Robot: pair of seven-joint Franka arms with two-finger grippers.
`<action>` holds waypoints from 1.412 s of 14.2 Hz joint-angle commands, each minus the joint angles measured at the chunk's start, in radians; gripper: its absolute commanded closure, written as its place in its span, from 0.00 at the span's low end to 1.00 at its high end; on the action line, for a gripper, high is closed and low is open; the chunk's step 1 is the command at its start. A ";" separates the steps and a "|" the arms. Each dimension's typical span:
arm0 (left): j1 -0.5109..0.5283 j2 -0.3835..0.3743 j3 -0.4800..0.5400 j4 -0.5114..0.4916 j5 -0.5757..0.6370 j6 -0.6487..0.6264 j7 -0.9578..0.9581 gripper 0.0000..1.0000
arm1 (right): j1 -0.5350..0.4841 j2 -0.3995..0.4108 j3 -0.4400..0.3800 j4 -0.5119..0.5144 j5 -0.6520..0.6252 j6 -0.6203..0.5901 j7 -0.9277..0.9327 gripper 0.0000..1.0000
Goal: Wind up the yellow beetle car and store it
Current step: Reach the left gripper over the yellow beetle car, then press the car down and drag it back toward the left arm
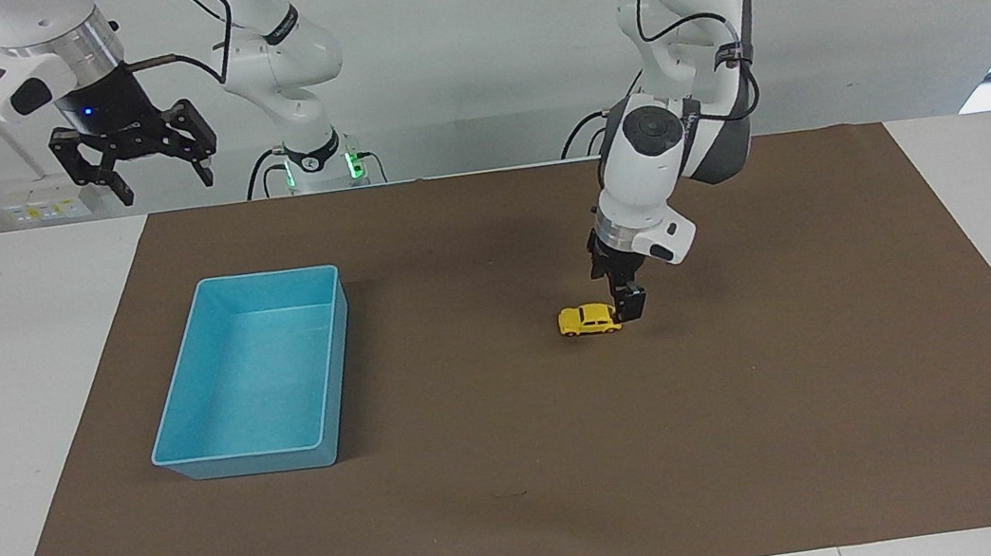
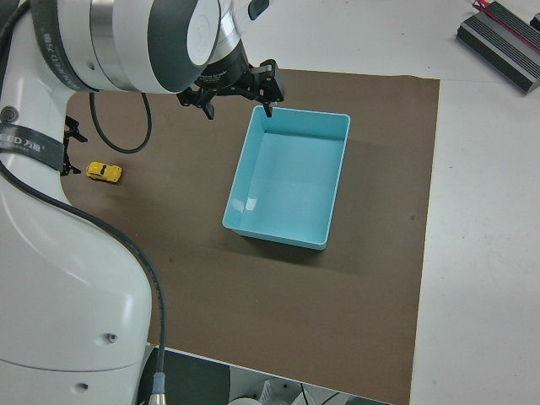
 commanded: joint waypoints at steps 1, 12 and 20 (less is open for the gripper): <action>-0.018 -0.002 0.018 -0.031 -0.007 0.056 -0.034 0.00 | -0.013 -0.018 0.009 -0.021 0.004 0.012 0.014 0.00; -0.043 0.079 0.018 -0.030 -0.007 0.129 -0.062 0.42 | -0.013 -0.019 0.009 -0.021 0.004 0.012 0.016 0.00; -0.034 0.082 0.018 -0.028 -0.006 0.128 -0.031 1.00 | -0.013 -0.018 0.009 -0.021 0.004 0.012 0.016 0.00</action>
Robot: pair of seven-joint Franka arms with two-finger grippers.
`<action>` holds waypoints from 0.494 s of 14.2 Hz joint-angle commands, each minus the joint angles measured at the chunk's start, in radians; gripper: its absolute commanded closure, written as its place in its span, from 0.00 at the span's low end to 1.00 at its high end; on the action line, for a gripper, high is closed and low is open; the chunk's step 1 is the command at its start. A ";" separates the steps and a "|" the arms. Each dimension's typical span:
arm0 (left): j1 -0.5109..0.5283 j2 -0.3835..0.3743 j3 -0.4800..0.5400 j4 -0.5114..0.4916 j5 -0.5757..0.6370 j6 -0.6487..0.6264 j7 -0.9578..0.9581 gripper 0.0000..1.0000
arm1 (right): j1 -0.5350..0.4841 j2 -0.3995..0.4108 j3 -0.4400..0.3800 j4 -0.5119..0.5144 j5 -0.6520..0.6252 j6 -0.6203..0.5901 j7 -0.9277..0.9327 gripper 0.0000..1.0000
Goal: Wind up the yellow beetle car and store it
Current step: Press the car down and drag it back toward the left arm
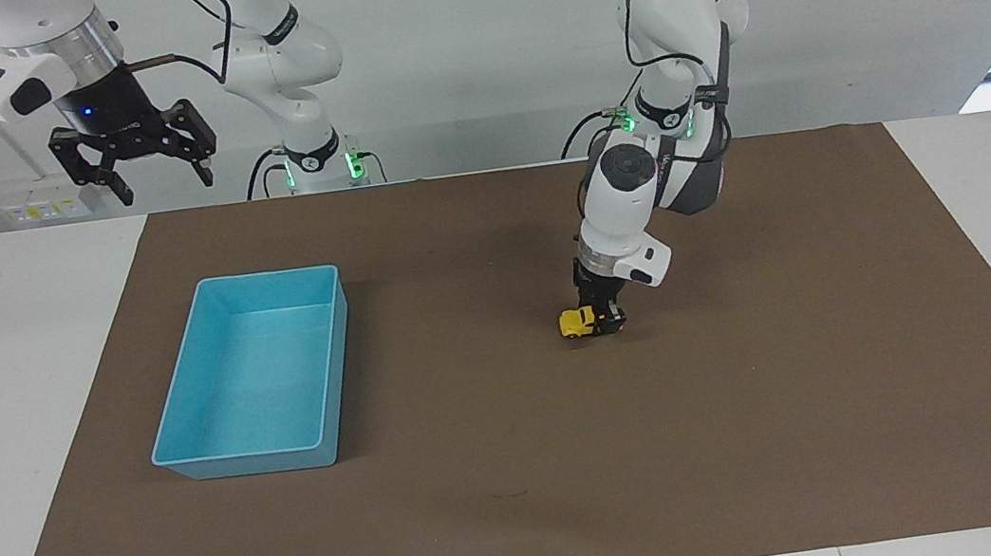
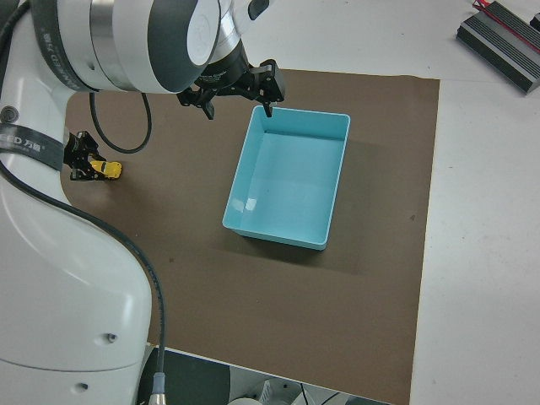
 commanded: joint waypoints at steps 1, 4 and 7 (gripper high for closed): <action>-0.008 -0.005 0.014 -0.013 -0.006 0.018 0.027 1.00 | -0.013 -0.018 0.007 -0.021 0.004 0.012 0.014 0.00; 0.000 -0.009 0.014 -0.021 -0.006 0.013 0.067 1.00 | -0.013 -0.018 0.009 -0.021 0.004 0.012 0.014 0.00; 0.035 -0.009 0.014 -0.027 -0.006 0.003 0.077 1.00 | -0.013 -0.018 0.009 -0.021 0.004 0.012 0.014 0.00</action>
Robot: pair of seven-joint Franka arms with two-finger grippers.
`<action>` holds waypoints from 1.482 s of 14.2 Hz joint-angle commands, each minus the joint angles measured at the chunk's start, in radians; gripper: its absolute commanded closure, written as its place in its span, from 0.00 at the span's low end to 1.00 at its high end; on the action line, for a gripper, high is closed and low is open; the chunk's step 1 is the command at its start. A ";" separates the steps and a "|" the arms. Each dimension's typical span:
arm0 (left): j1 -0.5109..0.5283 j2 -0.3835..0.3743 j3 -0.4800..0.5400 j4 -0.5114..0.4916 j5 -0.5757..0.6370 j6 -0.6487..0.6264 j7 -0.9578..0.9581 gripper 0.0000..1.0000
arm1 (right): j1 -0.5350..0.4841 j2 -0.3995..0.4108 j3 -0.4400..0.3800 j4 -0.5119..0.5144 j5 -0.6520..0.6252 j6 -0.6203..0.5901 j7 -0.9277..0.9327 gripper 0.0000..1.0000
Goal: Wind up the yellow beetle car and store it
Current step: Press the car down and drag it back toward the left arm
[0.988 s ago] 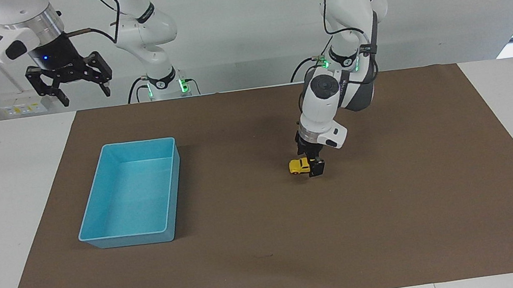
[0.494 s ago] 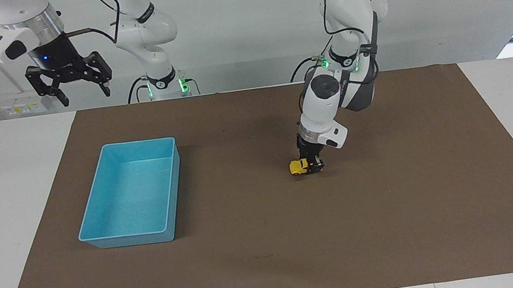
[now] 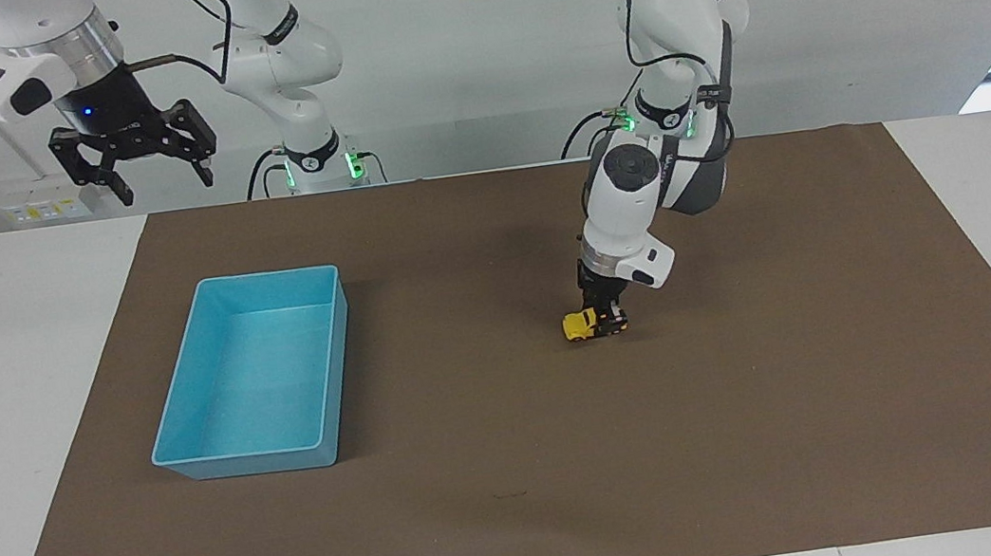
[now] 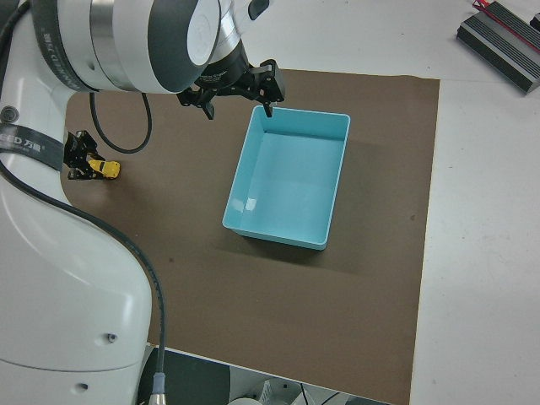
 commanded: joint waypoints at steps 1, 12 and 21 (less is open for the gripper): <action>0.042 -0.007 0.009 -0.025 -0.007 0.006 0.031 1.00 | -0.013 -0.018 0.009 -0.021 0.004 0.012 0.014 0.00; 0.210 -0.006 0.012 -0.025 -0.007 -0.053 0.184 1.00 | -0.013 -0.018 0.009 -0.021 0.004 0.012 0.016 0.00; 0.264 -0.012 0.013 -0.022 -0.006 -0.084 0.223 1.00 | -0.013 -0.018 0.009 -0.021 0.004 0.012 0.016 0.00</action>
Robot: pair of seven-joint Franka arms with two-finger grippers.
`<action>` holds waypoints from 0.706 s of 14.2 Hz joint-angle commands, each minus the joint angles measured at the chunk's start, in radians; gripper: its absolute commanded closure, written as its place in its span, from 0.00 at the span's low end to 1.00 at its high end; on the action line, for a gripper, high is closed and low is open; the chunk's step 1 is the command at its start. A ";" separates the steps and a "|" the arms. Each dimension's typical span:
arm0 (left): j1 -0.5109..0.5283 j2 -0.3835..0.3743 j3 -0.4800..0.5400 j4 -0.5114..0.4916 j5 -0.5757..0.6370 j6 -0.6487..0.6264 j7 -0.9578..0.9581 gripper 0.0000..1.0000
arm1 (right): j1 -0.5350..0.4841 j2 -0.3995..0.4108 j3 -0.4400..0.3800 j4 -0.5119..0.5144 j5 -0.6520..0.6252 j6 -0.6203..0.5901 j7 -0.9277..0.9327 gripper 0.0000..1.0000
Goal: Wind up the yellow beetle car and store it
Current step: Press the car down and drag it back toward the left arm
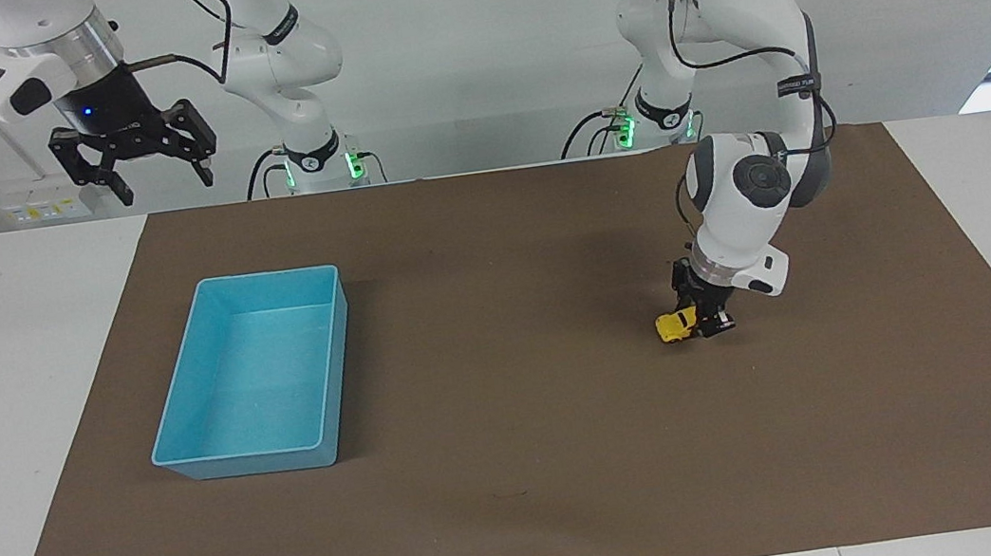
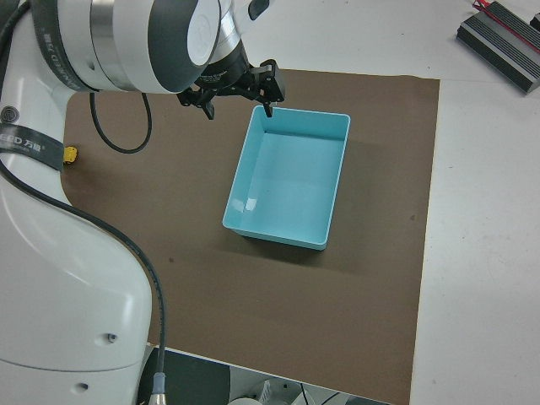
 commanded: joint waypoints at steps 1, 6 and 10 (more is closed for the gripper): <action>0.032 0.004 0.004 -0.014 -0.003 0.010 0.028 1.00 | -0.013 -0.018 0.009 -0.021 0.004 0.012 0.016 0.00; 0.026 -0.060 0.004 0.012 -0.003 -0.097 0.047 0.00 | -0.013 -0.018 0.009 -0.021 0.004 0.012 0.016 0.00; 0.023 -0.091 0.004 0.115 -0.003 -0.254 0.048 0.00 | -0.013 -0.018 0.009 -0.021 0.004 0.012 0.016 0.00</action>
